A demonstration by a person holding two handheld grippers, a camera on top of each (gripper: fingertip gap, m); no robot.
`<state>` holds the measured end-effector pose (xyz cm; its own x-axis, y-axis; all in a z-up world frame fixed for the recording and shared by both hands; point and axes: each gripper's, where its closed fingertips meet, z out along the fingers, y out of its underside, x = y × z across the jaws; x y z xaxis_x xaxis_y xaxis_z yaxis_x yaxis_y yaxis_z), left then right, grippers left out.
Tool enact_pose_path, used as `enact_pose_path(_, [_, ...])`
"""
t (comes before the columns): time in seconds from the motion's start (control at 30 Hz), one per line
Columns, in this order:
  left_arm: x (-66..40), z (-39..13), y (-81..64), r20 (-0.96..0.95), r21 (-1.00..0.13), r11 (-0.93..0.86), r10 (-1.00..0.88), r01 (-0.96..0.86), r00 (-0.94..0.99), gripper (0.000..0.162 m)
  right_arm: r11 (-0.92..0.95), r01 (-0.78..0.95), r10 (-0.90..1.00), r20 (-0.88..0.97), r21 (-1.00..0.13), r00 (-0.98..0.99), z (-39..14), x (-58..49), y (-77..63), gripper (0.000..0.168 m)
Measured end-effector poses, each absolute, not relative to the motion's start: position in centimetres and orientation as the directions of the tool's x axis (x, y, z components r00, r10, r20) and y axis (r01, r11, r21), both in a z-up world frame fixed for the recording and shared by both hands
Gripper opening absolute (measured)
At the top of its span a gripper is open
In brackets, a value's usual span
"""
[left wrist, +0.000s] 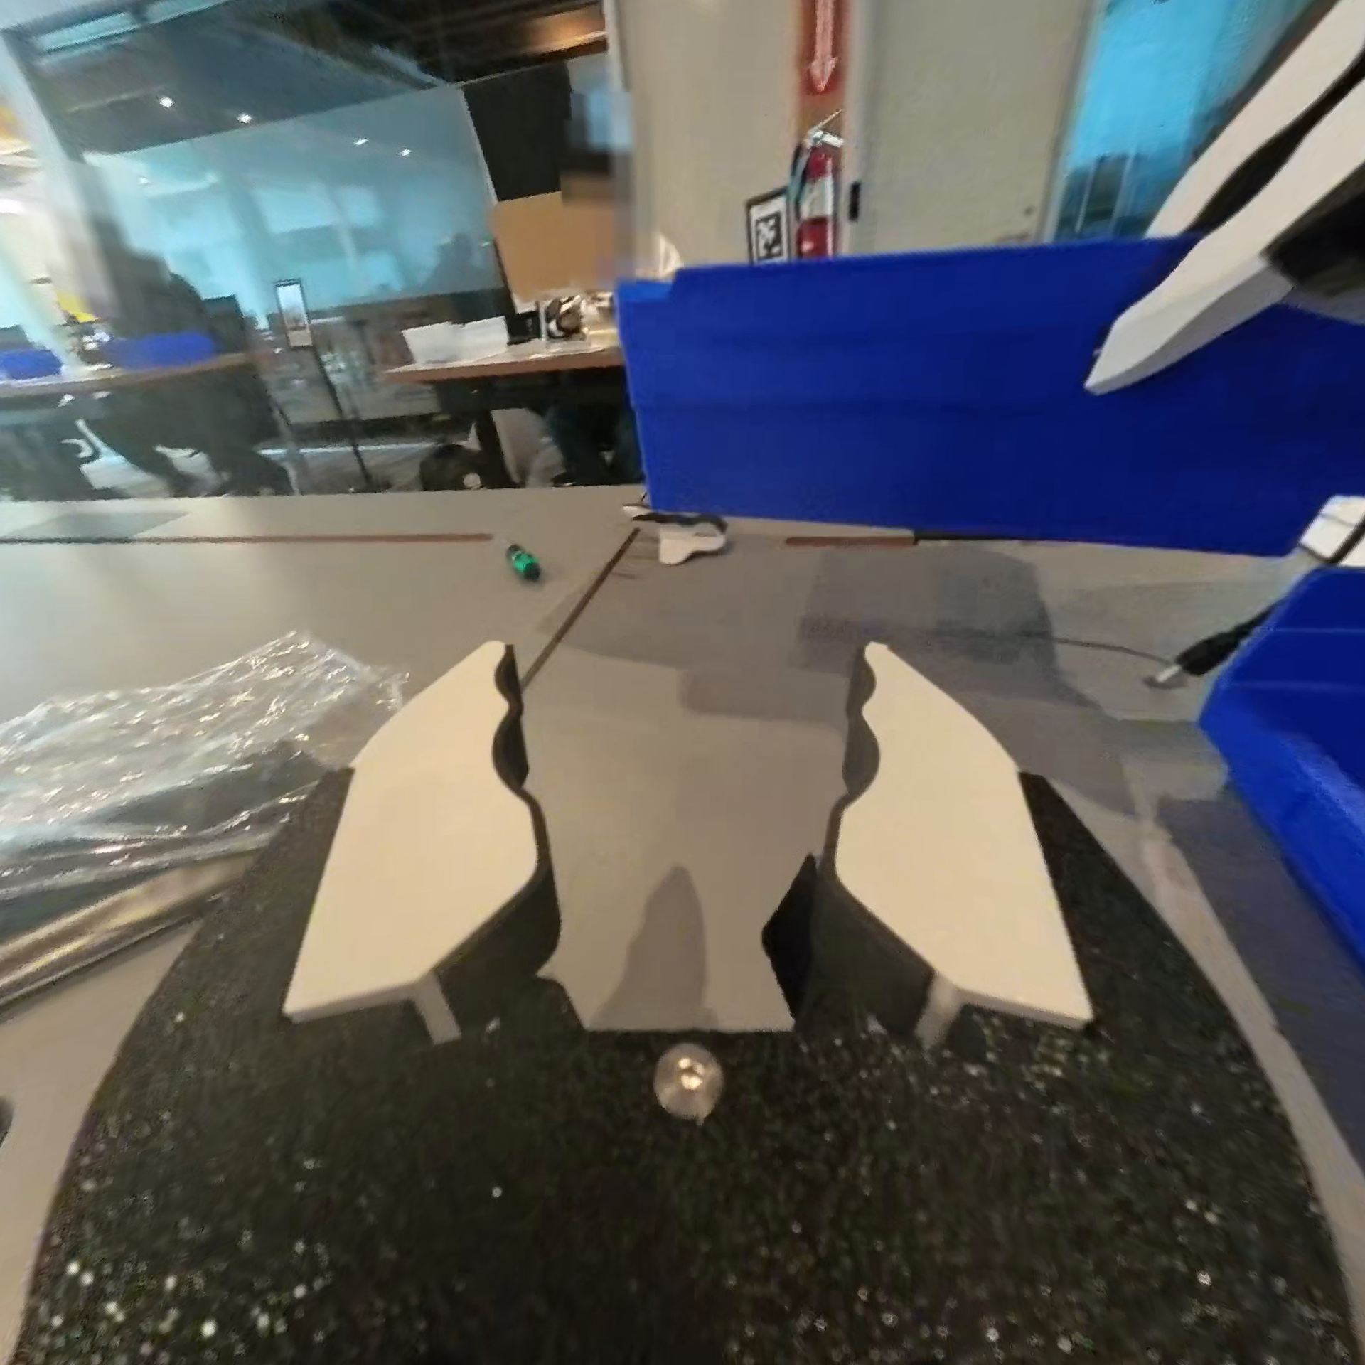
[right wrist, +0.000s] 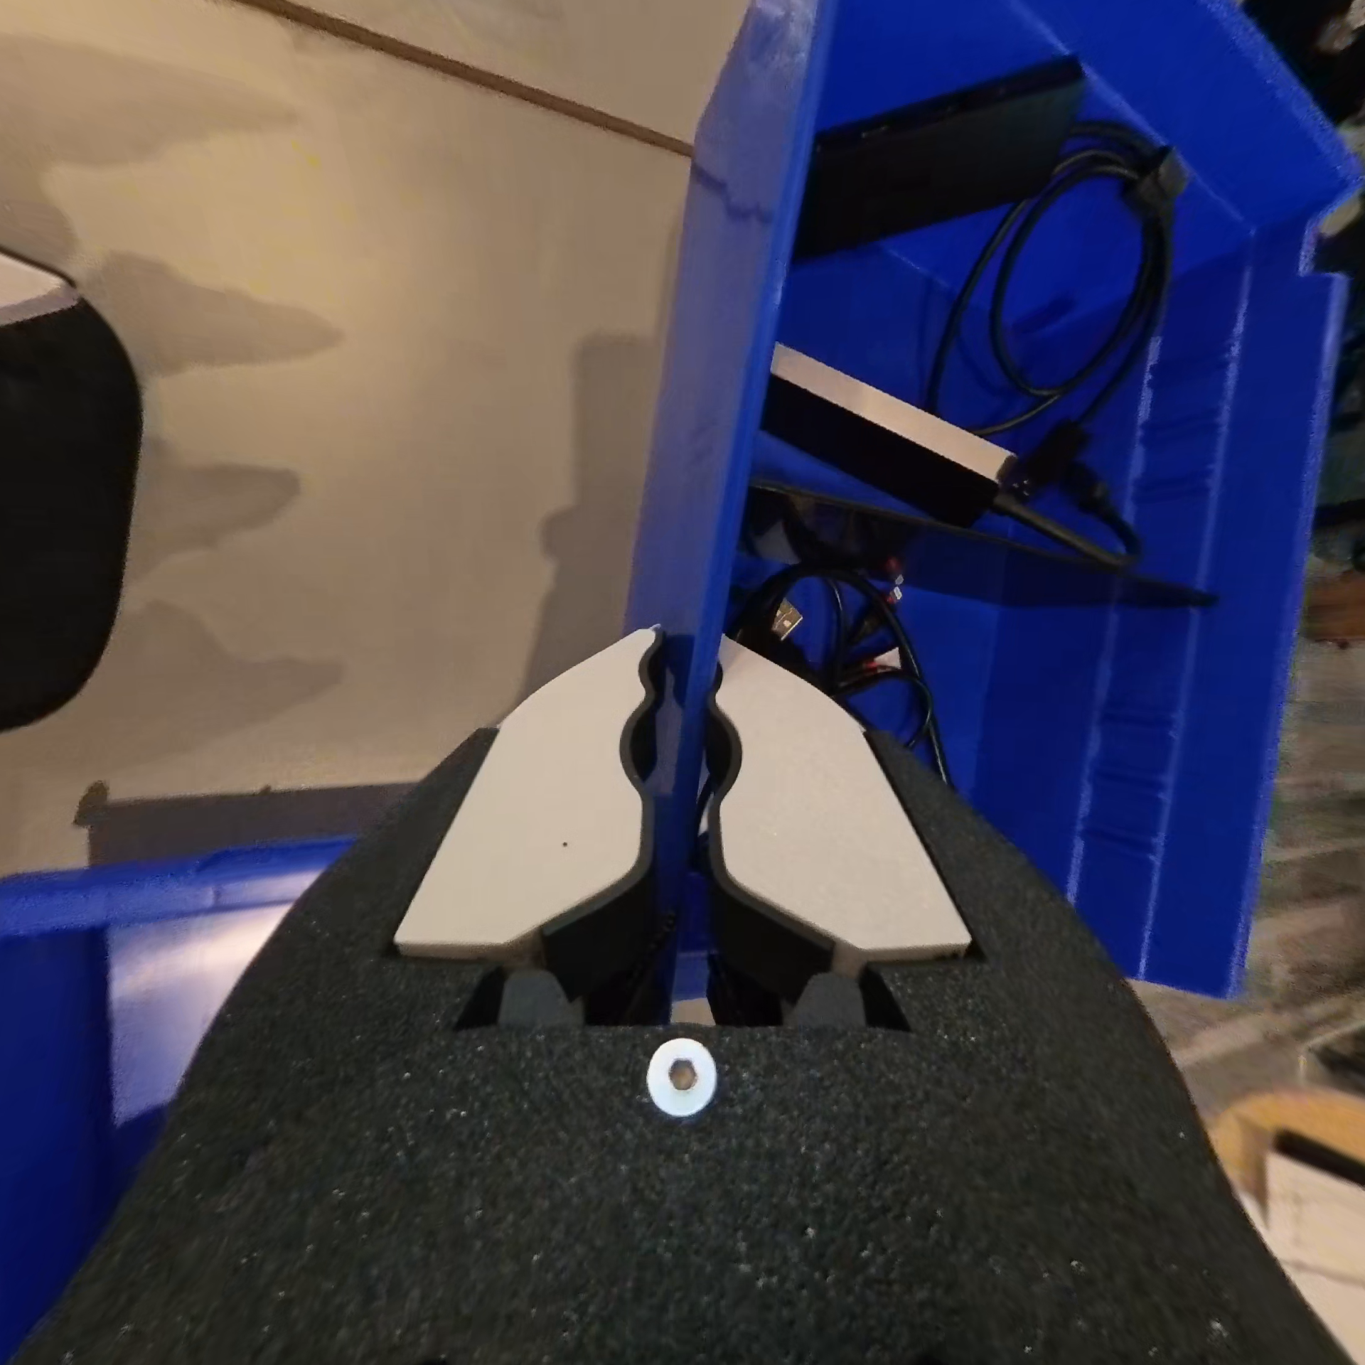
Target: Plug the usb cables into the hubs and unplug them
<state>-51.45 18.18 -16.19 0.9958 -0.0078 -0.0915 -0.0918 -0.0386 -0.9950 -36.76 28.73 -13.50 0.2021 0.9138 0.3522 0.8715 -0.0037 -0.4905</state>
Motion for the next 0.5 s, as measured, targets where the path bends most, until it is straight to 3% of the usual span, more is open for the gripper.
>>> enact_pose_path(0.3, [-52.2,-18.3,18.5,-0.09,-0.988,-0.125,0.026,-0.086,0.996,0.086,-0.051,0.925,0.937,0.301,-0.377,0.175,-21.7,-41.4,29.9,0.007])
enact_pose_path(0.5, [-51.9,-18.8,18.7,-0.078,-0.986,-0.147,0.017,-0.074,0.997,0.086,-0.033,0.919,0.921,0.344,-0.394,0.181,-24.5,-42.5,29.8,0.009])
